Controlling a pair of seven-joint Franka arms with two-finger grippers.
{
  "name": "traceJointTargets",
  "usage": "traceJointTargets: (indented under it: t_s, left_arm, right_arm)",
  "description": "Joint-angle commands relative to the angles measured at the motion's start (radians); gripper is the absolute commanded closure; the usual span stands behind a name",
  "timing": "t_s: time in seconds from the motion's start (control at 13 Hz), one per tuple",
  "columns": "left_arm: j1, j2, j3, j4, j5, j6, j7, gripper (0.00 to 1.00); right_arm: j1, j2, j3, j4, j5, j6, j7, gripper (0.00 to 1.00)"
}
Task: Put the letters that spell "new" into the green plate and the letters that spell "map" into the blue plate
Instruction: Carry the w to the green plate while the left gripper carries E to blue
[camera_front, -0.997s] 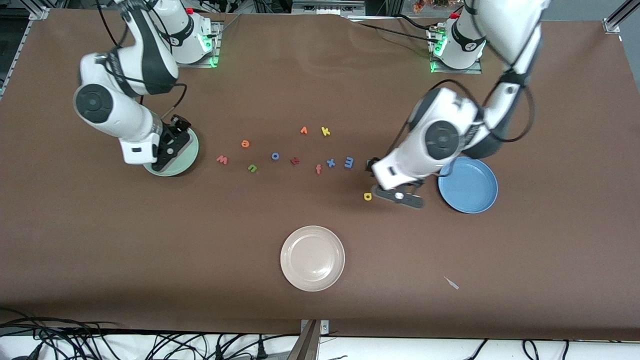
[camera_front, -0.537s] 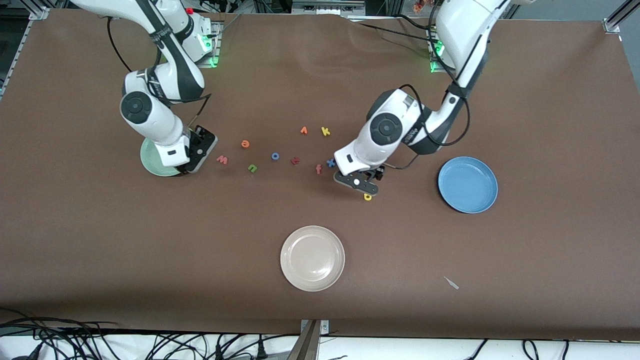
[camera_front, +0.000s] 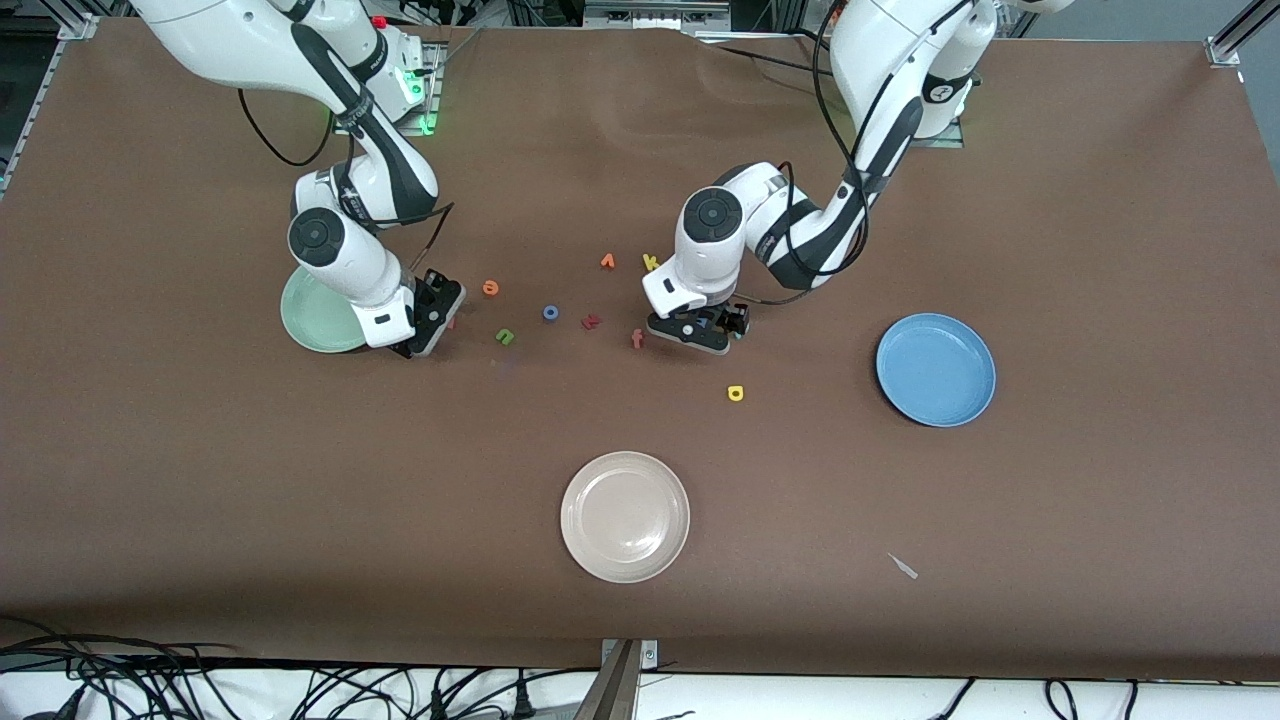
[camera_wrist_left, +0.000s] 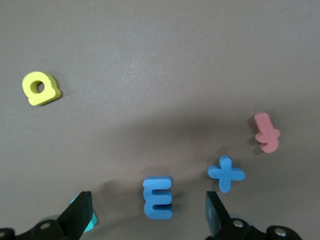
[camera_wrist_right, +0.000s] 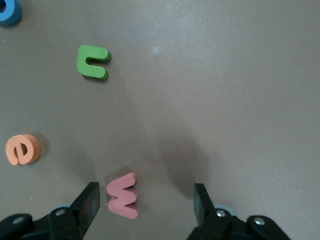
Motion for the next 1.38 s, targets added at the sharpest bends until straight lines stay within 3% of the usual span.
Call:
traceJointTargets:
  t_s: [0.0,0.15,0.38,0.46,0.92,1.07,1.23,1.3]
  left_arm:
    - [-0.013,0.026,0.008,0.013,0.033,0.015,-0.025,0.04]
    - [-0.013,0.027,0.008,0.013,0.033,0.015,-0.026,0.16]
    - [-0.016,0.028,0.008,0.006,0.033,0.015,-0.041,0.49]
    - [-0.017,0.028,0.008,0.006,0.033,0.015,-0.057,0.61]
    - [-0.003,0.019,0.008,0.009,0.033,-0.010,-0.051,0.89]
    - [0.048,-0.030,0.005,0.041,0.030,-0.164,0.016,0.94]
    - [0.137,-0.067,-0.015,0.073,-0.028,-0.321,0.217,0.94]
    - [0.177,-0.087,-0.015,0.076,-0.055,-0.373,0.324,0.94]
  right_arm:
    - [-0.002,0.003,0.004,0.003,-0.020,0.016,-0.011,0.48]
    - [-0.002,0.008,0.004,0.001,-0.021,0.013,-0.013,0.65]
    - [-0.002,-0.003,0.004,0.003,-0.023,0.009,-0.014,0.94]
    - [-0.002,-0.014,0.004,0.007,-0.023,0.001,-0.017,0.99]
    - [-0.005,-0.090,-0.028,0.130,-0.023,-0.282,-0.023,0.96]
    - [-0.005,-0.089,-0.109,0.132,-0.023,-0.344,-0.074,0.92]
    - [-0.006,-0.089,-0.185,0.101,-0.021,-0.394,-0.100,0.92]
    - [-0.006,-0.089,-0.202,0.077,-0.015,-0.395,-0.100,0.84]
